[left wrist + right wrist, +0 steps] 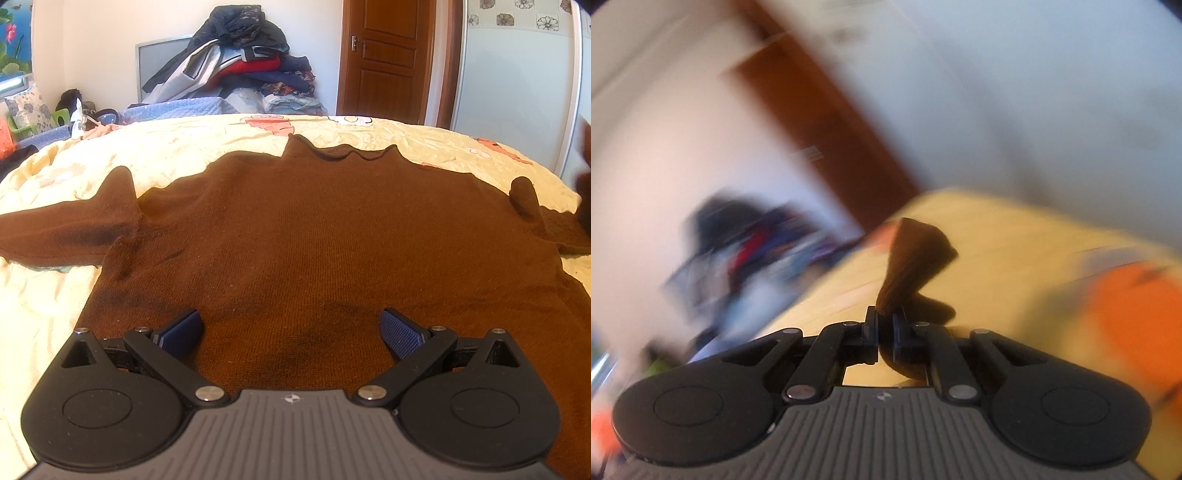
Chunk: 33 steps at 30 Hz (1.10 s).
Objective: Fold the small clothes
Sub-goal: 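Grasp the brown sweater's sleeve cuff with the right tool, then fold the held sleeve across the sweater body with the right tool while the left tool grasps the opposite sleeve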
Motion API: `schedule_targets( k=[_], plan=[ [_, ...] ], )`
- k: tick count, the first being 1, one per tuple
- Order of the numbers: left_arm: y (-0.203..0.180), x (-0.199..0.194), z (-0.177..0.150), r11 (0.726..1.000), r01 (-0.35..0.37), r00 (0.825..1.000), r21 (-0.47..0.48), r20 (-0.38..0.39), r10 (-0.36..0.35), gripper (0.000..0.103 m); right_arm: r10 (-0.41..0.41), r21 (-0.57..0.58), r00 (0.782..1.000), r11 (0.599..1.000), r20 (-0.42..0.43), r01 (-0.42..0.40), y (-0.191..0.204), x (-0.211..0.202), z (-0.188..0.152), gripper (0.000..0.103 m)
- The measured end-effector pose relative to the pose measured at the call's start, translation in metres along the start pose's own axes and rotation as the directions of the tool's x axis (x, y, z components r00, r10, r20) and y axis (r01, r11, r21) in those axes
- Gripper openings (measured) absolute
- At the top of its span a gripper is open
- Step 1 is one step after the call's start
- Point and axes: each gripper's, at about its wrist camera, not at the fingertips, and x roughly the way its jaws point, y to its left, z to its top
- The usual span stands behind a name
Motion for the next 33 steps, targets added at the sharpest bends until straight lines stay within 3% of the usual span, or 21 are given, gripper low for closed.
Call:
schedule_targets(
  k=[2, 4, 6, 7, 8, 9, 14, 18, 20, 22, 23, 25, 27, 29, 31, 32, 33],
  plan=[
    [0.001, 0.0, 0.0, 1.0, 0.003, 1.0, -0.003, 0.001, -0.003, 0.103, 0.125, -0.121, 0.99, 0.984, -0.063, -0.132, 0.065, 0.005, -0.035, 0.014],
    [0.001, 0.0, 0.0, 1.0, 0.003, 1.0, -0.002, 0.0, -0.003, 0.103, 0.224, -0.191, 0.959, 0.948, -0.172, -0.255, 0.12, 0.017, -0.077, 0.014],
    [0.001, 0.0, 0.0, 1.0, 0.002, 1.0, 0.001, -0.001, -0.002, 0.103, 0.235, -0.262, 0.934, 0.915, -0.268, -0.306, 0.161, 0.032, -0.119, 0.019],
    [0.001, 0.0, 0.0, 1.0, 0.001, 1.0, 0.002, -0.001, -0.001, 0.103, 0.223, -0.3, 0.925, 0.9, -0.307, -0.317, 0.175, 0.04, -0.139, 0.027],
    [0.001, 0.0, 0.0, 1.0, -0.001, 1.0, 0.005, -0.002, 0.001, 0.103, 0.2, -0.326, 0.915, 0.89, -0.351, -0.32, 0.185, 0.046, -0.156, 0.049],
    [0.0, 0.0, 0.0, 1.0, -0.002, 1.0, 0.008, -0.003, 0.002, 0.103, 0.177, -0.331, 0.91, 0.891, -0.376, -0.31, 0.19, 0.048, -0.167, 0.061],
    [-0.003, 0.002, 0.002, 1.0, -0.013, 1.0, 0.019, -0.018, 0.013, 0.103, 0.222, -0.186, 0.922, 0.939, -0.318, -0.29, 0.166, 0.003, -0.175, 0.062],
    [-0.004, 0.006, 0.017, 0.999, -0.028, 0.995, -0.022, -0.098, 0.025, 0.103, 0.134, -0.307, 0.941, 0.923, -0.312, -0.233, 0.141, -0.015, -0.2, 0.065],
    [0.005, 0.01, 0.034, 0.987, 0.014, 0.991, -0.159, -0.128, -0.034, 0.103, 0.096, -0.35, 0.939, 0.911, -0.331, -0.217, 0.135, -0.014, -0.21, 0.065],
    [0.02, 0.022, 0.052, 0.93, 0.119, 0.976, -0.349, -0.132, -0.174, 0.103, 0.111, -0.331, 0.935, 0.916, -0.338, -0.228, 0.133, -0.016, -0.211, 0.069],
    [0.024, 0.03, 0.059, 0.895, 0.158, 0.963, -0.417, -0.135, -0.233, 0.103, 0.12, -0.332, 0.937, 0.914, -0.329, -0.233, 0.134, -0.018, -0.212, 0.08],
    [0.022, 0.047, 0.07, 0.861, 0.196, 0.946, -0.469, -0.141, -0.293, 0.103, 0.115, -0.338, 0.938, 0.913, -0.327, -0.229, 0.134, -0.017, -0.214, 0.084],
    [0.011, 0.058, 0.08, 0.877, 0.196, 0.942, -0.439, -0.162, -0.292, 0.102, 0.114, -0.346, 0.933, 0.908, -0.342, -0.238, 0.135, -0.015, -0.217, 0.084],
    [-0.002, 0.066, 0.086, 0.893, 0.223, 0.935, -0.392, -0.173, -0.31, 0.09, 0.119, -0.342, 0.93, 0.907, -0.348, -0.244, 0.135, -0.015, -0.216, 0.084],
    [-0.014, 0.072, 0.09, 0.919, 0.208, 0.942, -0.334, -0.185, -0.28, 0.053, 0.128, -0.323, 0.929, 0.914, -0.348, -0.247, 0.133, -0.015, -0.214, 0.085],
    [-0.02, 0.074, 0.092, 0.942, 0.177, 0.953, -0.286, -0.189, -0.237, 0.042, 0.133, -0.311, 0.928, 0.918, -0.347, -0.248, 0.131, -0.015, -0.214, 0.087],
    [-0.025, 0.076, 0.093, 0.96, 0.147, 0.961, -0.24, -0.195, -0.196, 0.023, 0.136, -0.3, 0.928, 0.921, -0.347, -0.247, 0.13, -0.015, -0.213, 0.088]
  ],
)
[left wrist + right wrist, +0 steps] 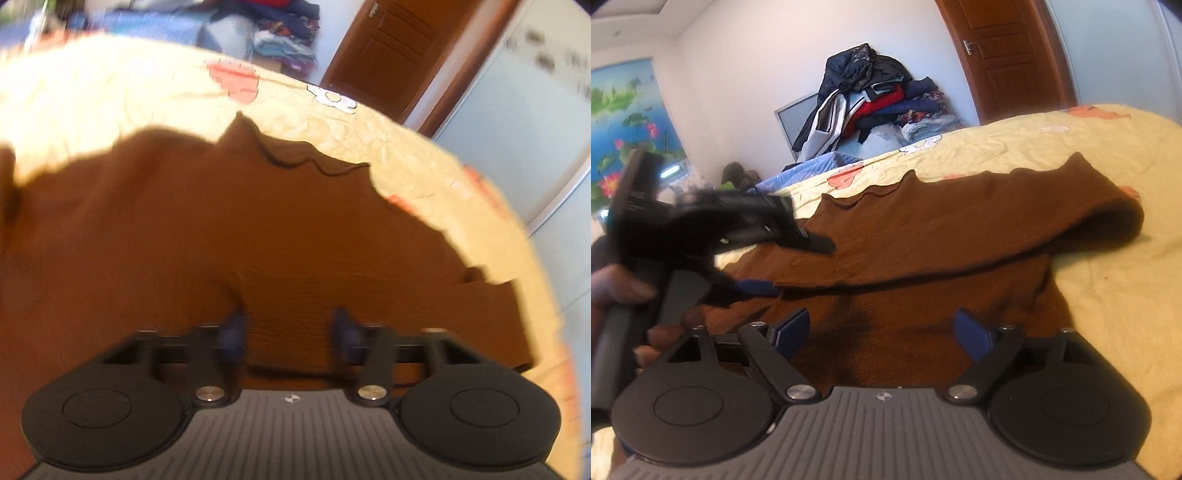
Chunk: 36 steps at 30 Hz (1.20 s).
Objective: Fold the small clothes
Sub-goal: 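Fold the held sleeve across the sweater body with the right tool while the left tool grasps the opposite sleeve, then fold the held sleeve across the body with the left tool and release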
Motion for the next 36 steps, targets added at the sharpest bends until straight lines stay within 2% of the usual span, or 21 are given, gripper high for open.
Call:
schedule_targets(
  k=[1, 3, 6, 8, 11, 14, 18, 20, 23, 24, 28, 33, 36],
  plan=[
    [-0.004, 0.002, 0.002, 0.999, -0.035, 0.999, 0.036, 0.01, 0.035, 0.012, 0.001, 0.008, 1.0, 1.0, -0.001, -0.001, -0.001, 0.001, 0.0, 0.088],
    [-0.005, 0.0, 0.005, 0.996, -0.054, 0.998, 0.066, 0.03, 0.053, 0.005, 0.002, 0.017, 1.0, 1.0, -0.006, -0.002, -0.003, 0.002, 0.0, 0.088],
    [-0.005, -0.023, 0.008, 0.989, -0.084, 0.99, 0.12, 0.127, 0.069, 0.004, 0.003, 0.016, 1.0, 1.0, -0.006, -0.003, -0.002, 0.001, 0.0, 0.088],
    [-0.001, -0.04, 0.011, 0.979, -0.132, 0.972, 0.157, 0.214, 0.097, 0.004, 0.002, 0.013, 1.0, 1.0, -0.005, -0.002, -0.001, 0.001, -0.001, 0.088],
    [0.024, -0.056, 0.019, 0.966, -0.213, 0.945, 0.144, 0.282, 0.166, 0.004, 0.0, 0.01, 1.0, 1.0, -0.006, 0.0, -0.001, 0.001, 0.0, 0.089],
    [0.063, -0.057, 0.024, 0.948, -0.301, 0.927, 0.103, 0.265, 0.266, 0.004, -0.002, 0.005, 1.0, 1.0, -0.007, 0.002, 0.001, 0.001, -0.001, 0.089],
    [0.11, -0.045, 0.015, 0.92, -0.387, 0.909, 0.064, 0.194, 0.369, 0.004, -0.002, 0.005, 1.0, 1.0, -0.008, 0.002, 0.001, 0.002, -0.001, 0.09],
    [0.117, -0.04, 0.008, 0.916, -0.394, 0.908, 0.075, 0.184, 0.376, 0.004, -0.004, 0.001, 1.0, 1.0, -0.01, 0.004, 0.003, 0.002, -0.001, 0.091],
    [0.103, -0.039, 0.0, 0.888, -0.437, 0.887, 0.141, 0.232, 0.4, 0.004, -0.009, -0.007, 1.0, 1.0, -0.015, 0.009, 0.004, 0.004, -0.001, 0.091],
    [0.1, -0.041, 0.002, 0.886, -0.44, 0.885, 0.144, 0.24, 0.4, 0.004, -0.011, -0.009, 1.0, 1.0, -0.016, 0.011, 0.005, 0.004, -0.001, 0.092],
    [0.105, -0.057, 0.011, 0.9, -0.419, 0.889, 0.117, 0.253, 0.381, 0.004, -0.015, -0.008, 1.0, 1.0, -0.019, 0.015, 0.006, 0.005, -0.001, 0.092],
    [0.12, -0.044, 0.0, 0.89, -0.433, 0.892, 0.144, 0.21, 0.4, 0.004, -0.014, -0.01, 1.0, 1.0, -0.021, 0.014, 0.006, 0.009, 0.0, 0.095],
    [0.114, -0.058, -0.005, 0.882, -0.451, 0.877, 0.136, 0.254, 0.409, 0.008, -0.01, -0.015, 1.0, 1.0, -0.025, 0.01, 0.006, 0.009, 0.001, 0.096]
  ],
)
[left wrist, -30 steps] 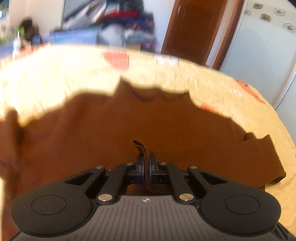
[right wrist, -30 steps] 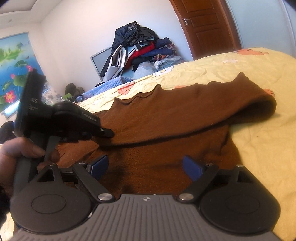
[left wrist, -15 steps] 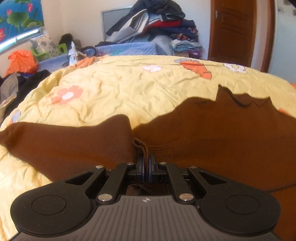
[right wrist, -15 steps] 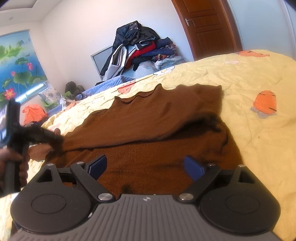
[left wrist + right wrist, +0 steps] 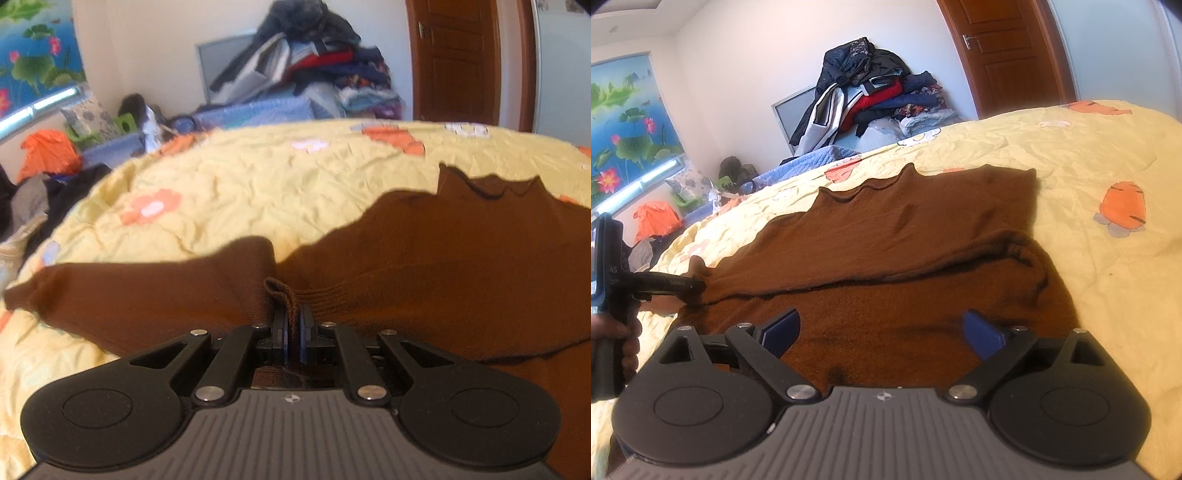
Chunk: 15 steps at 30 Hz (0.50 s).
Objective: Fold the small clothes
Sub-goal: 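Fold the held sleeve across the body with the left tool and release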
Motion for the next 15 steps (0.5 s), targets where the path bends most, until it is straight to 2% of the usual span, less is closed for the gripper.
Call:
schedule_targets(
  k=[2, 3, 5, 6, 7, 10, 12, 14, 15],
  plan=[
    [0.004, -0.018, 0.004, 0.999, -0.015, 1.0, -0.04, 0.024, 0.016, 0.012, 0.008, 0.002, 1.0, 1.0, 0.01, -0.008, -0.002, -0.004, 0.004, 0.095],
    [0.005, -0.029, 0.004, 0.998, -0.006, 0.998, -0.067, 0.056, 0.01, 0.018, 0.009, -0.008, 1.0, 1.0, 0.03, -0.008, -0.002, -0.009, 0.008, 0.095],
    [0.003, -0.047, 0.008, 0.994, 0.051, 0.991, -0.096, 0.126, -0.038, 0.039, 0.007, -0.053, 0.996, 0.999, 0.092, -0.002, 0.001, -0.018, 0.025, 0.098],
    [-0.002, -0.05, 0.009, 0.992, 0.079, 0.987, -0.097, 0.147, -0.064, 0.063, -0.003, -0.073, 0.994, 0.997, 0.111, 0.012, 0.002, -0.018, 0.037, 0.102],
    [-0.01, -0.05, 0.012, 0.991, 0.104, 0.984, -0.09, 0.156, -0.089, 0.078, -0.02, -0.092, 0.992, 0.995, 0.121, 0.031, 0.004, -0.013, 0.051, 0.103],
    [-0.037, -0.033, 0.013, 0.983, 0.17, 0.978, -0.076, 0.135, -0.159, 0.077, -0.081, -0.154, 0.992, 0.984, 0.094, 0.095, 0.007, 0.026, 0.089, 0.103],
    [-0.05, -0.009, 0.01, 0.971, 0.223, 0.974, -0.082, 0.052, -0.219, 0.077, -0.138, -0.167, 0.99, 0.976, 0.013, 0.138, 0.001, 0.064, 0.103, 0.1],
    [-0.054, 0.017, 0.002, 0.968, 0.235, 0.97, -0.092, -0.034, -0.239, 0.076, -0.163, -0.152, 0.983, 0.977, -0.087, 0.149, -0.011, 0.097, 0.105, 0.099],
    [-0.056, 0.017, -0.003, 0.972, 0.229, 0.973, -0.051, 0.009, -0.229, 0.077, -0.179, -0.154, 0.975, 0.975, -0.128, 0.159, -0.016, 0.109, 0.102, 0.1]
  ],
)
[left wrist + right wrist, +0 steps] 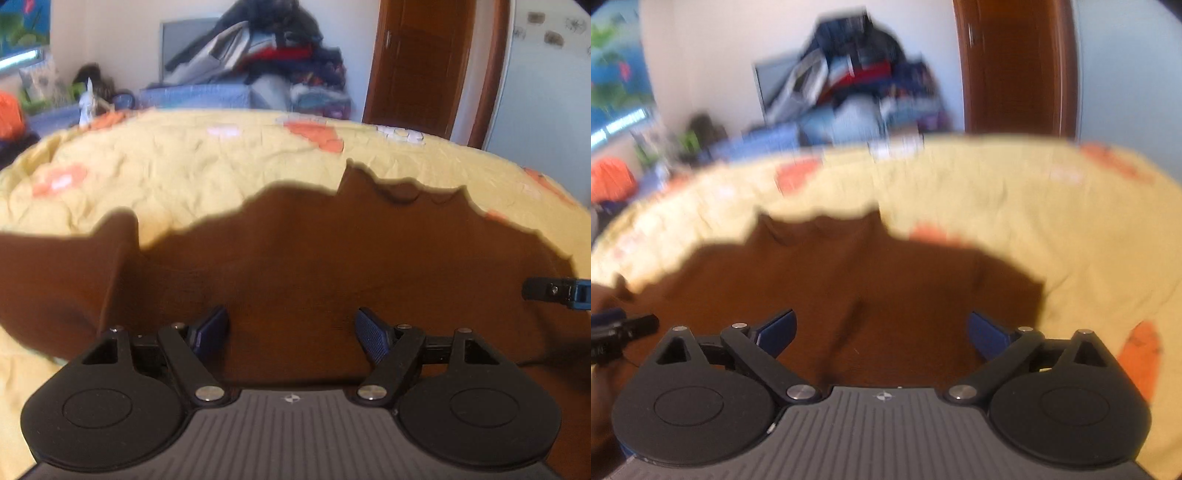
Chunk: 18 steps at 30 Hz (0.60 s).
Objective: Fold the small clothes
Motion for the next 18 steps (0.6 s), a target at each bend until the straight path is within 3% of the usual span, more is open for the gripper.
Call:
schedule_targets(
  k=[1, 3, 5, 7, 11, 13, 16, 18],
  plan=[
    [0.001, 0.001, -0.002, 0.999, 0.005, 1.0, 0.033, -0.002, -0.005, 0.077, -0.026, -0.009, 0.999, 1.0, -0.043, 0.026, -0.003, 0.011, -0.004, 0.101],
    [0.006, 0.003, -0.002, 0.998, 0.024, 1.0, 0.066, -0.002, -0.024, 0.078, -0.095, -0.119, 0.995, 0.989, -0.01, 0.093, -0.003, 0.016, -0.021, 0.103],
    [0.013, 0.005, -0.001, 0.998, 0.012, 1.0, 0.066, -0.002, -0.012, 0.08, -0.049, -0.088, 0.998, 0.995, 0.027, 0.051, -0.016, 0.01, -0.029, 0.103],
    [0.02, 0.003, 0.001, 0.999, 0.023, 1.0, 0.044, 0.002, -0.023, 0.08, -0.079, -0.086, 0.997, 0.993, 0.026, 0.081, -0.018, 0.012, -0.028, 0.103],
    [0.048, -0.035, -0.006, 0.997, 0.029, 0.996, -0.066, 0.085, -0.023, 0.08, -0.099, -0.112, 0.995, 0.989, 0.028, 0.101, -0.011, 0.014, -0.03, 0.103],
    [0.078, -0.056, -0.01, 0.989, 0.039, 0.991, -0.146, 0.133, -0.02, 0.087, -0.095, -0.111, 0.995, 0.989, 0.031, 0.098, -0.011, 0.013, -0.031, 0.103],
    [0.141, -0.074, -0.009, 0.955, -0.044, 0.982, -0.293, 0.164, 0.095, 0.088, -0.098, -0.115, 0.995, 0.988, 0.033, 0.101, -0.012, 0.009, -0.025, 0.103],
    [0.194, -0.079, -0.006, 0.898, -0.098, 0.968, -0.43, 0.167, 0.185, 0.088, -0.099, -0.115, 0.995, 0.988, 0.034, 0.102, -0.012, 0.009, -0.025, 0.103]
  ],
)
